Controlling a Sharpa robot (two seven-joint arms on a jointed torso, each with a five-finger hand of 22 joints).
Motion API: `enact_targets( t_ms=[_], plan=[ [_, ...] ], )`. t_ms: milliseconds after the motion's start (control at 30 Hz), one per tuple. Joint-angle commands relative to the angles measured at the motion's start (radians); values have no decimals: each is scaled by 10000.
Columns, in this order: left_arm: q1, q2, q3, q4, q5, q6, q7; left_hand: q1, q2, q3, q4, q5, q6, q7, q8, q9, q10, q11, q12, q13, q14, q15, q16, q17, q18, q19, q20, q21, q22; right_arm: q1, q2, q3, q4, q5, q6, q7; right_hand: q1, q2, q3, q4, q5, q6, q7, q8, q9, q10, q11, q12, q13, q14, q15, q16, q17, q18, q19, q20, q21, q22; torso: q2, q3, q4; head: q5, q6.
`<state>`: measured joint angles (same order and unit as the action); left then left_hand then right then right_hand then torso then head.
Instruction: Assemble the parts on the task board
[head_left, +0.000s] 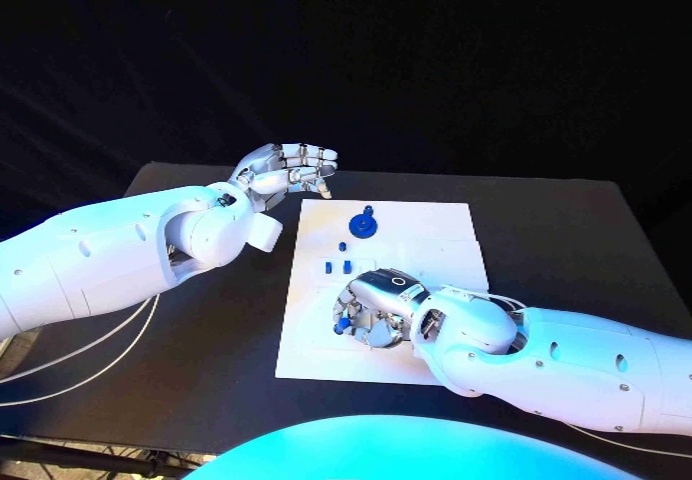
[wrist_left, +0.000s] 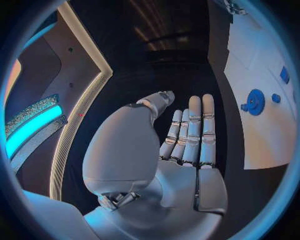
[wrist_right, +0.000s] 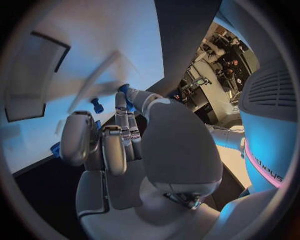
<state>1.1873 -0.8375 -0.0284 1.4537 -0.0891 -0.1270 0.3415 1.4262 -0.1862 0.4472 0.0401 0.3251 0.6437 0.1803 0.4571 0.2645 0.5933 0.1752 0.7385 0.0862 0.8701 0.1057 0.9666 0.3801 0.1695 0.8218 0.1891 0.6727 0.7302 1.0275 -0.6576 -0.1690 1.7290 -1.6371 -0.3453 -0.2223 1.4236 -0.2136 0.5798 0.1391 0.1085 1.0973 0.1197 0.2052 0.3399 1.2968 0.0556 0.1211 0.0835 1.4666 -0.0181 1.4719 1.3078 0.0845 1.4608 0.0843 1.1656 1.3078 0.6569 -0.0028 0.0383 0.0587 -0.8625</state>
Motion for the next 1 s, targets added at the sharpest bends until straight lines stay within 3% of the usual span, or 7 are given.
enact_targets(
  t_ms=[33,267,400,433,633,1000],
  plan=[
    [3,7,7,25,6,186,24,-13,121,-18,-7,57,-34,349,34,-11,-62,26,40,-8,-46,0,-27,-16,108,-22,63,-47,9,-40,-31,-31,-4,-169,236,-149,-99,36,-13,6,17,35,38,42,20,34,-20,-55,10,550,-31,2,97,-143,5,-38,-24,1695,1,-1,0,15,1],
    [3,6,6,27,2,213,2,-19,122,-19,-5,57,-49,344,49,-16,-91,32,37,-15,-50,5,-28,-20,107,-24,67,-49,9,-45,-8,-33,-40,-178,236,-189,-155,-3,18,-36,32,-8,56,29,27,20,-7,-93,12,543,-23,-8,73,-139,-5,-35,-50,1688,1,-1,2,17,20],
    [3,8,6,28,0,225,-6,-21,123,-19,-5,57,-57,339,56,-19,-110,35,35,-19,-52,7,-28,-22,107,-25,68,-51,8,-45,16,-33,-75,-173,291,-235,-364,-129,86,-92,13,-290,159,-112,-4,-64,70,-205,17,546,36,-1,83,-137,-21,1,-89,1677,1,-3,1,13,27],
    [3,9,6,28,0,229,-8,-21,123,-19,-5,57,-57,339,56,-19,-110,35,35,-19,-52,7,-28,-22,107,-25,68,-51,8,-45,22,-34,-85,-170,308,-246,-548,-283,49,-85,100,-582,238,-280,-60,-59,114,-220,41,550,82,10,101,-141,-22,33,-87,1677,-1,-4,0,10,31],
    [3,6,6,27,-2,241,-15,-21,123,-19,-5,57,-57,339,56,-19,-110,35,35,-19,-52,7,-28,-22,107,-25,68,-51,8,-45,35,-42,-107,-148,319,-257,-948,-634,-175,-83,273,-1378,176,-732,-206,-28,41,-232,150,553,31,29,125,-129,-22,36,-88,1674,-2,-3,0,-3,31],
    [3,-2,5,28,-11,249,-22,-21,123,-19,-5,57,-57,339,56,-19,-110,35,35,-19,-52,7,-28,-22,107,-25,68,-51,8,-45,-33,-49,-12,-113,-17,-183,-1045,-707,-316,-87,268,-1561,157,-832,-234,-9,-6,-230,203,555,-5,37,138,-134,-11,9,-53,1681,3,2,-2,-24,41]
  ],
)
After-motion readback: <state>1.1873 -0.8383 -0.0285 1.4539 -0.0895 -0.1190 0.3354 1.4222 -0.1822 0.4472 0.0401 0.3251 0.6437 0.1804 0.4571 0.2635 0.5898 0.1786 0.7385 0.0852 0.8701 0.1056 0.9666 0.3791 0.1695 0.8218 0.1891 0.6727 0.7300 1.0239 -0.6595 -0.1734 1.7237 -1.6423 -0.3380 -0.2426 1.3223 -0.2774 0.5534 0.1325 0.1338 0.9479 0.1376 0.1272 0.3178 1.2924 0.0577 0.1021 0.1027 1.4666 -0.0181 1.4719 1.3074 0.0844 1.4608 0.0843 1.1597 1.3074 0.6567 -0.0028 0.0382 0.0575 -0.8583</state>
